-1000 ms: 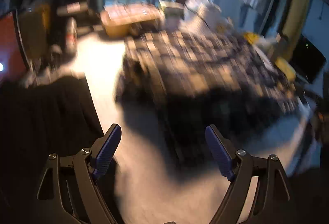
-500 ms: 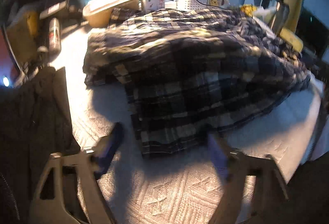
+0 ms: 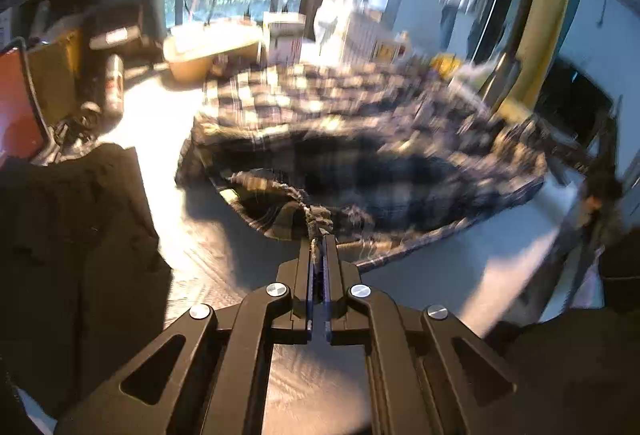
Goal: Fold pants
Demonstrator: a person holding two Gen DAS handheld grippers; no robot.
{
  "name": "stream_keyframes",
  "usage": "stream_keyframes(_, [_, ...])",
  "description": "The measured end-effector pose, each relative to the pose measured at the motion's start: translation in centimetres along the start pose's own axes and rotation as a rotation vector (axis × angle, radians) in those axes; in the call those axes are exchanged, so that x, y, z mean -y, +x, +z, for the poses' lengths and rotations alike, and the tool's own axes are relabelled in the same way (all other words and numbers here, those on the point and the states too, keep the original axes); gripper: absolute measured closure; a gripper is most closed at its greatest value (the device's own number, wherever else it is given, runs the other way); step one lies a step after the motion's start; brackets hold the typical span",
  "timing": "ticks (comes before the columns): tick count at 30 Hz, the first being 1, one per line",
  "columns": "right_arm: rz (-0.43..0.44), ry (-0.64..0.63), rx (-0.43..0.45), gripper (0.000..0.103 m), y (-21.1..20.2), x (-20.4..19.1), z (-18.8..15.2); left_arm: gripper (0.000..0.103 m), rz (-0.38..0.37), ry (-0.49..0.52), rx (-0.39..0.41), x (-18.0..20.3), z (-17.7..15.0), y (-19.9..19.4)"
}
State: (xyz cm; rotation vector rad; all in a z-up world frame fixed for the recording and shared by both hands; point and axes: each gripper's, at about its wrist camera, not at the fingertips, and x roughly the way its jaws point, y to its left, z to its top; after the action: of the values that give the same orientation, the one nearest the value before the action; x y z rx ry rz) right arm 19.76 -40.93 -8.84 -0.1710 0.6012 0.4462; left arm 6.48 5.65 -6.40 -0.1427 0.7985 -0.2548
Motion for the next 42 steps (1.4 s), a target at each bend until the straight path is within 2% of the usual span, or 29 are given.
stream_keyframes(4, [0.014,0.115,0.04,0.086,-2.8,1.1,1.0,0.101,-0.048,-0.012,0.045,-0.1,0.7,-4.3])
stream_keyframes(7, [-0.012,0.173,0.034,0.086,-4.2,1.5,0.9,0.101,-0.062,0.001,0.027,0.2,-0.2,-6.3])
stream_keyframes(9, [-0.025,0.209,0.005,0.086,-4.3,1.8,0.1,0.101,-0.08,0.01,-0.042,0.2,-1.6,-5.6])
stream_keyframes(13, [-0.086,0.226,-0.109,0.086,-2.8,1.7,-2.9,0.101,-0.103,-0.026,-0.235,-0.1,-6.1,-1.6])
stream_keyframes(17, [-0.133,0.23,-0.18,0.086,-1.7,1.0,-5.7,0.101,-0.09,-0.046,-0.33,-0.3,-8.9,-0.2])
stream_keyframes(19, [-0.142,0.23,-0.197,0.086,-1.6,1.0,-6.4,0.101,-0.084,-0.056,-0.344,-1.0,-9.3,-0.3])
stream_keyframes(23, [-0.157,0.193,-0.2,0.083,-2.0,0.9,-6.1,0.101,-0.055,-0.053,-0.33,-1.6,-8.2,-0.8])
stream_keyframes(25, [-0.168,0.166,-0.192,0.067,-2.5,0.7,-5.6,0.101,-0.056,-0.029,-0.302,-1.4,-7.5,-1.4])
stream_keyframes(26, [-0.192,0.152,-0.185,0.051,-2.7,0.7,-5.4,0.101,-0.052,-0.015,-0.293,-1.2,-7.3,-1.6])
stream_keyframes(27, [-0.218,0.14,-0.178,0.039,-3.0,0.7,-5.3,0.1,-0.043,-0.004,-0.285,-1.1,-7.1,-1.7])
stream_keyframes(30, [-0.252,0.122,-0.149,0.038,-4.2,1.1,-5.3,0.1,-0.005,0.017,-0.255,-1.2,-6.7,-1.9])
stream_keyframes(36, [-0.285,0.09,-0.146,0.038,-5.2,0.9,-5.6,0.1,0.147,0.008,-0.137,-3.3,-5.3,-3.9])
stream_keyframes(37, [-0.283,0.093,-0.142,0.038,-5.3,0.8,-5.6,0.096,0.173,0.012,-0.113,-3.3,-5.0,-4.1])
stream_keyframes(39, [-0.278,0.096,-0.131,0.038,-5.5,0.5,-5.5,0.076,0.174,0.05,-0.068,-2.7,-4.5,-4.5])
stream_keyframes(40, [-0.274,0.097,-0.128,0.038,-5.5,0.4,-5.5,0.06,0.151,0.07,-0.048,-2.0,-4.4,-4.5])
stream_keyframes(41, [-0.272,0.096,-0.126,0.038,-5.5,0.2,-5.4,0.048,0.115,0.088,-0.026,-1.1,-4.3,-4.4])
stream_keyframes(42, [-0.268,0.091,-0.124,0.038,-5.5,-0.1,-5.2,0.044,0.084,0.102,-0.013,-0.4,-4.3,-4.2])
